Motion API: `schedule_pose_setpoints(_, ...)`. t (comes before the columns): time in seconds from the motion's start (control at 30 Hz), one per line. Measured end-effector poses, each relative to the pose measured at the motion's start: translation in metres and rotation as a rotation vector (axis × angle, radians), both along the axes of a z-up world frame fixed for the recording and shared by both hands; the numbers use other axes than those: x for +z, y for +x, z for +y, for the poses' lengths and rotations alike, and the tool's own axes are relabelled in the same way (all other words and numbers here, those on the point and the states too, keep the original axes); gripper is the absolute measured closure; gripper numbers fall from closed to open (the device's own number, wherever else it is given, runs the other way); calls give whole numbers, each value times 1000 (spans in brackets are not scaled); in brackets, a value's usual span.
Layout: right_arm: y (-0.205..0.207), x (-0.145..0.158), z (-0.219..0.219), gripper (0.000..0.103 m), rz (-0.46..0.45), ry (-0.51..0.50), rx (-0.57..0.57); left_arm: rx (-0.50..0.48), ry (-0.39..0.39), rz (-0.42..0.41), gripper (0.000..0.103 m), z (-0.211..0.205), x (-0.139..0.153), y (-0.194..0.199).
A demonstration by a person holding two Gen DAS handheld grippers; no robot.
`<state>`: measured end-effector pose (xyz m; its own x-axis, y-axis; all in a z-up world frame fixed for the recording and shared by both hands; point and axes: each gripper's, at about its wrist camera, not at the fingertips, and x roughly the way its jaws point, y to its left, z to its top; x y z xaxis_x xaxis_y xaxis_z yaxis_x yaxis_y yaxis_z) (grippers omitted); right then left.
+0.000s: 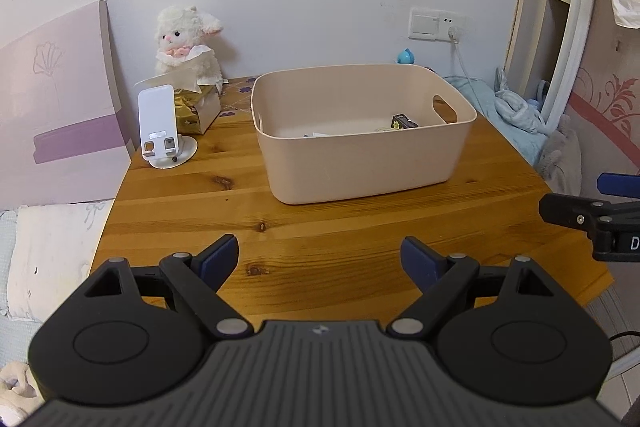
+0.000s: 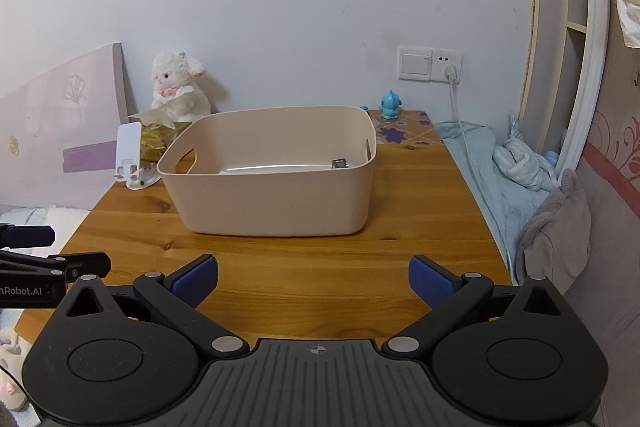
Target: Organize objects
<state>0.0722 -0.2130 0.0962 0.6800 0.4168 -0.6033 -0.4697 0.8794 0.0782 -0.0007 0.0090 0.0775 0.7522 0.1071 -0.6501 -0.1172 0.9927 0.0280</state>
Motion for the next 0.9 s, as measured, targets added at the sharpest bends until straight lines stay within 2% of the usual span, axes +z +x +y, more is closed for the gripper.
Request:
schedule_pose_setpoints(0.4, -13, 1, -8, 0, -3, -33, 11, 27, 3, -29, 14, 9, 10, -19)
schedule_pose_setpoints(0.8, -8, 2, -3, 0, -4, -36, 18, 18, -16, -18, 14, 12, 6, -14)
schedule_pose_setpoints(0.9, -7, 0, -1, 0, 0, -41, 14, 16, -32, -14, 11, 14, 4, -11)
